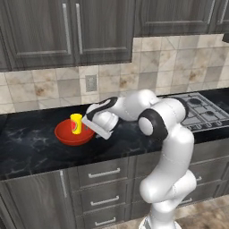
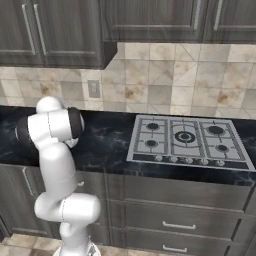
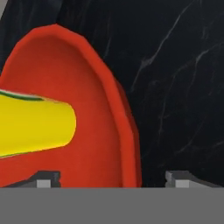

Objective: Place the cup inside the bowl on the dining table and move the bowl to any counter.

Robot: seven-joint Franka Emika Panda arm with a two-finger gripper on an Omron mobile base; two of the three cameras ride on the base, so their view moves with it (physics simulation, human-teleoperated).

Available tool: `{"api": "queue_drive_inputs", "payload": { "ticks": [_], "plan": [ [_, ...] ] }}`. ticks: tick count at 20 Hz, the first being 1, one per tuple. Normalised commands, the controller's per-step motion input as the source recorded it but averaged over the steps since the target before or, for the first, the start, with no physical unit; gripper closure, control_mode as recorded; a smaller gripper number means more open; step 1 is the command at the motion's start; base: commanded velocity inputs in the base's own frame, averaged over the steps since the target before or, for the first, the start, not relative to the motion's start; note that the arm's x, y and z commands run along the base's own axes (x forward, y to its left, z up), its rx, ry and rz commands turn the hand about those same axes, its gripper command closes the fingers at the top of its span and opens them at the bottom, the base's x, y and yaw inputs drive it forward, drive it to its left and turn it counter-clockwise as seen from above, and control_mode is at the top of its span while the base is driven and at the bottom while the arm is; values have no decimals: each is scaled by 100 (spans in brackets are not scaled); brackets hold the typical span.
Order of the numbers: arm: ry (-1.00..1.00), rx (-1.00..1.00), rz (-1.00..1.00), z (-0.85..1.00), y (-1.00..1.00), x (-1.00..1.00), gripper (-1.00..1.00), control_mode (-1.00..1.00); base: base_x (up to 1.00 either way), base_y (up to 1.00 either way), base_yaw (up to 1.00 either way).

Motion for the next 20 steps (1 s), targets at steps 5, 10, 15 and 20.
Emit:
{"api": "queue_drive_inputs", "payload": {
  "ticks": [5,10,15,20],
  "plan": [
    [-1,0,0,25,-13,-52,-100,-100,0,0,0],
    [-3,0,-1,30,-30,-73,-100,-100,0,0,0],
    [-9,0,0,47,-29,-88,-100,-100,0,0,0],
    [-9,0,0,52,-28,-89,-100,-100,0,0,0]
  ]
}}
